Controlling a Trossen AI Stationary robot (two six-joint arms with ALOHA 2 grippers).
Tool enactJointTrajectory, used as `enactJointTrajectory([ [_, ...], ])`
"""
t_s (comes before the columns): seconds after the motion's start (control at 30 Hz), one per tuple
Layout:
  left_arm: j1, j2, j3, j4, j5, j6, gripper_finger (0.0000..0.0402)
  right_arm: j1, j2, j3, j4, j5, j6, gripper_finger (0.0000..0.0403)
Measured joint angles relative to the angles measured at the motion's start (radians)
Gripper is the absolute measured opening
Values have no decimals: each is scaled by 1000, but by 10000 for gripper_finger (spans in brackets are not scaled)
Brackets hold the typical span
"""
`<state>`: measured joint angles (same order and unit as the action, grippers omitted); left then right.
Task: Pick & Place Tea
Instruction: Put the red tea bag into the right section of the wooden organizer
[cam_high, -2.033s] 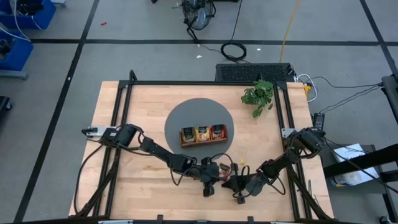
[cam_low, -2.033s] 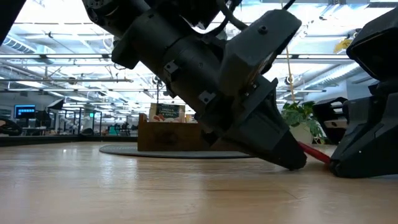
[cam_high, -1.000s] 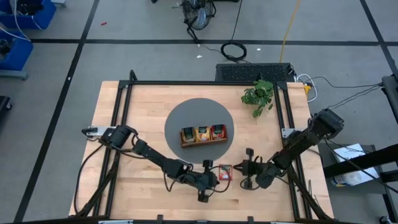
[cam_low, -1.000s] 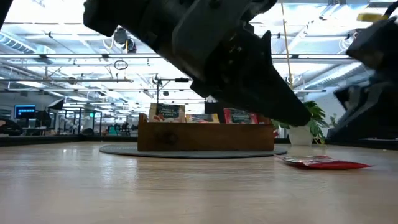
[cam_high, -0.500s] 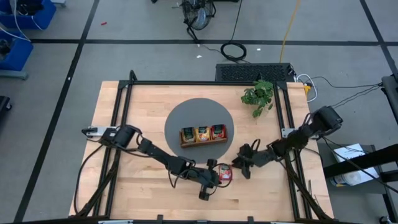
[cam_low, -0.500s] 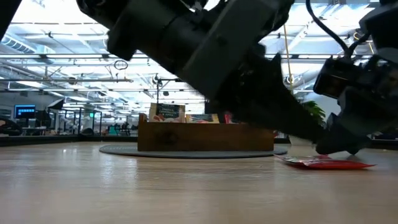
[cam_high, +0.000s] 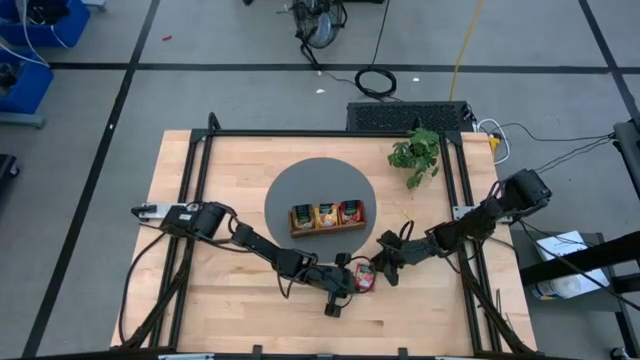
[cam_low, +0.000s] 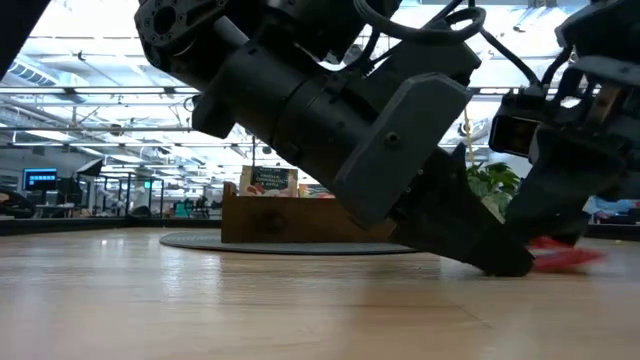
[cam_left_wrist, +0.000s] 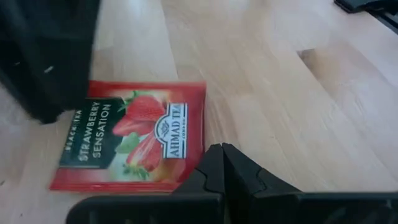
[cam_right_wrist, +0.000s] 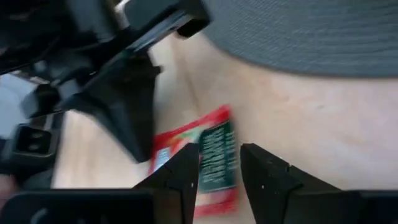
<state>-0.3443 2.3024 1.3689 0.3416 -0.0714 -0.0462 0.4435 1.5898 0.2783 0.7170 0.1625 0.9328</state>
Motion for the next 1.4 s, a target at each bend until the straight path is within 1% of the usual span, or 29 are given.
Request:
enactJointTrajectory([
  [0.23,12,0,0,-18,12,-42,1,1,0,0,-6,-113,69,105],
  [0.37,12,0,0,-19,11,-42,1,2,1,0,-22,-141,97,103],
  [0.5,13,0,-1,-21,11,-38,1,-10,-7,-1,31,-137,43,103],
  [0.6,11,1,-1,-17,5,-16,1,-17,-59,-1,28,-134,-37,102],
  [0.73,-8,-9,-3,6,-14,49,13,-1,-172,9,-81,-114,-89,102],
  [0.77,-14,-13,-4,3,-20,72,17,6,-210,20,-125,-113,-94,102],
  [0.83,-33,-34,-6,-12,-32,114,23,24,-269,54,-278,-88,-88,102],
  [0.93,-54,-60,-3,15,-97,155,24,49,-339,116,-599,-24,7,102],
  [1.0,-58,-65,-3,27,-148,173,17,73,-357,161,-737,1,77,102],
  [1.03,-54,-63,-4,26,-154,177,11,90,-359,172,-775,13,108,102],
  [1.1,-34,-61,-4,10,-133,164,4,126,-350,173,-800,20,177,102],
  [1.27,4,-35,-4,21,-71,98,6,194,-294,173,-787,23,341,106],
  [1.33,9,-9,-3,52,-34,78,3,206,-267,168,-740,31,380,111],
  [1.4,8,6,-3,56,-27,67,5,210,-235,152,-653,39,389,116],
])
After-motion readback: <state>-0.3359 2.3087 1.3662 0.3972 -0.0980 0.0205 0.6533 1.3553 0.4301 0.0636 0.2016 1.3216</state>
